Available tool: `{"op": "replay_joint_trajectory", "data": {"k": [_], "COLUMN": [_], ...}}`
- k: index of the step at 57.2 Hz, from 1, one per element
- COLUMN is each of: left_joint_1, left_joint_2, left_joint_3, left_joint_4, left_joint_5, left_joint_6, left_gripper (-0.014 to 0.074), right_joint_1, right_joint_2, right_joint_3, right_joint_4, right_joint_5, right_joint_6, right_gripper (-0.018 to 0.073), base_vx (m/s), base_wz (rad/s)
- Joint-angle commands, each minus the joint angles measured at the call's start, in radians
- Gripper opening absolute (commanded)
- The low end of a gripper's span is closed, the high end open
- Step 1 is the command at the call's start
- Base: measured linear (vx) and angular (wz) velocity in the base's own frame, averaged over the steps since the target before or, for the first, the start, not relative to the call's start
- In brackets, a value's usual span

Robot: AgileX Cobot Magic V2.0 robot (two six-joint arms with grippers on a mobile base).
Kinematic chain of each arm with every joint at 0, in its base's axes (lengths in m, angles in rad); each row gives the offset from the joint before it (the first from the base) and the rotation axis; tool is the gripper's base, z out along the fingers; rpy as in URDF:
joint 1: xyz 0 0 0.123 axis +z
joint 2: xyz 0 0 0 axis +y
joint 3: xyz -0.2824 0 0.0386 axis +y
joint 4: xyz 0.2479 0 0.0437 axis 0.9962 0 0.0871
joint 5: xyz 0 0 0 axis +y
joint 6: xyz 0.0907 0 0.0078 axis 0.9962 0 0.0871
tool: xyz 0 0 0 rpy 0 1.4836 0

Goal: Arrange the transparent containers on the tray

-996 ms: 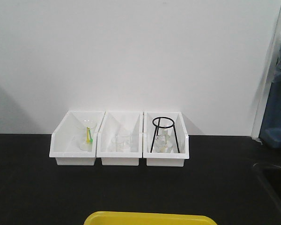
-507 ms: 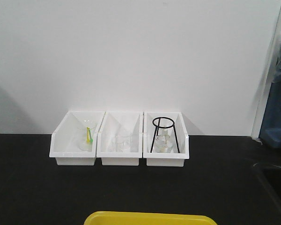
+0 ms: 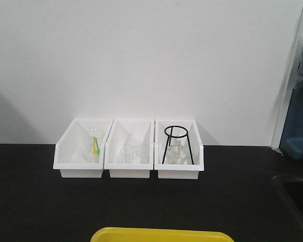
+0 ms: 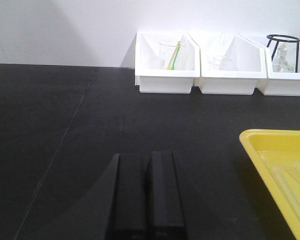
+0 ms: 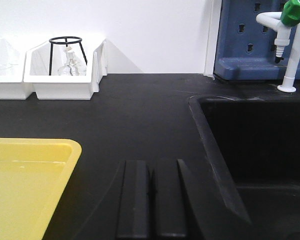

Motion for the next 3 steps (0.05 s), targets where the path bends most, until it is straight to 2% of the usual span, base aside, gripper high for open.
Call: {"op": "replay_joint_trajectory", "data": {"k": [1,3], "left_joint_1": [0.002,0.002], "left_joint_2": [-0.013,-0.013], "left_joint_3": [0.034,0.034], "left_joint_4": [-0.006,-0.006], "left_joint_5": [-0.081,-0.081], "left_joint_6": [-0.006,-0.006], "left_gripper": [-0.0008,-0.0008], "right_joint_1": [0.001,0.001], "right_joint_2": [-0.007,-0.007], "right_joint_3": [0.008,0.008], "right_joint_4": [-0.003,-0.003], "right_joint_5": [-0.076,-0.076], "right_joint_6": [-0.005,-0.005], "right_gripper": [-0.0012,-0.0012], "base_vx": [0.0,0.0], "base_wz": [0.0,0.0]}}
